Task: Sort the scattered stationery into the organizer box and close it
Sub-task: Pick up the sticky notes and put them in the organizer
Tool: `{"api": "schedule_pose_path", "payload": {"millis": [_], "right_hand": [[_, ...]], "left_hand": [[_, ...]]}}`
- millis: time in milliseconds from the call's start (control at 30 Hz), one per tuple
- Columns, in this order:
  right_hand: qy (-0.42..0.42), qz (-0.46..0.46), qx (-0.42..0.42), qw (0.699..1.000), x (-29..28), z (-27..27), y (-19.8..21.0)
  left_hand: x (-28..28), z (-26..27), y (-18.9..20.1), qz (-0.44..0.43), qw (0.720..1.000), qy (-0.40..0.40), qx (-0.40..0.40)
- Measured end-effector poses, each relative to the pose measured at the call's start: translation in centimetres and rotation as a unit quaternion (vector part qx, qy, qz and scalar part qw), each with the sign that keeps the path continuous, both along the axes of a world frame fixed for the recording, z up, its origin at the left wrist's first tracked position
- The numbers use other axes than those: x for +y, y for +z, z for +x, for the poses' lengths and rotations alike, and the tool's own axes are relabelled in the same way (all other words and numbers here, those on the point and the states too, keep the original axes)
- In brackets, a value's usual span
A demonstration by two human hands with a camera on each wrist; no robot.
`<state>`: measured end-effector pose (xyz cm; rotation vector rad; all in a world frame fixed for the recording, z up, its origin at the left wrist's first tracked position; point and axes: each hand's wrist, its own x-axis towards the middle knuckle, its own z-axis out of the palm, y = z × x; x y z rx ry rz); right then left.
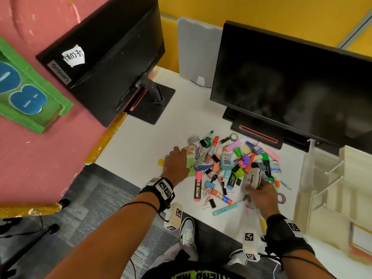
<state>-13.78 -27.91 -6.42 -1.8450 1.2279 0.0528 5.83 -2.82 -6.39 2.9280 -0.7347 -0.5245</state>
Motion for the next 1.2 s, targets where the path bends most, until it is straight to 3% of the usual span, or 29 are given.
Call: {"api": "schedule_pose_path", "payload": {"millis": [400, 567, 833, 1000, 1200], "right_hand": [[-0.046, 0.012, -0.01, 0.999, -0.7, -1.4, 2.2], [-0.073, 0.05, -0.057, 0.994, -0.4, -2.0, 3.9], [-0.092, 0.114, -0.097, 0.984, -1.6, -5.3, 5.5], [-0.09, 0.152, -0.12, 0.977, -3.7, -9.6, 6.9], [-0.112, 0.149, -0.122, 0.975, -7.4, -17.4, 9.2]], "left_hand": [[-0.9, 0.1, 0.0, 0.016, 0.999, -0.028, 0.023], [-1.4, 0.9, 0.5, 0.048, 0.998, -0.033, 0.022], [-2.8, 1.6, 3.8, 0.071, 0.997, -0.028, 0.007], [-4.9, 0.0, 6.4, -0.058, 0.998, 0.003, -0.034], [-10.1, -5.0, 9.2, -0.268, 0.959, 0.03, 0.088]]}}
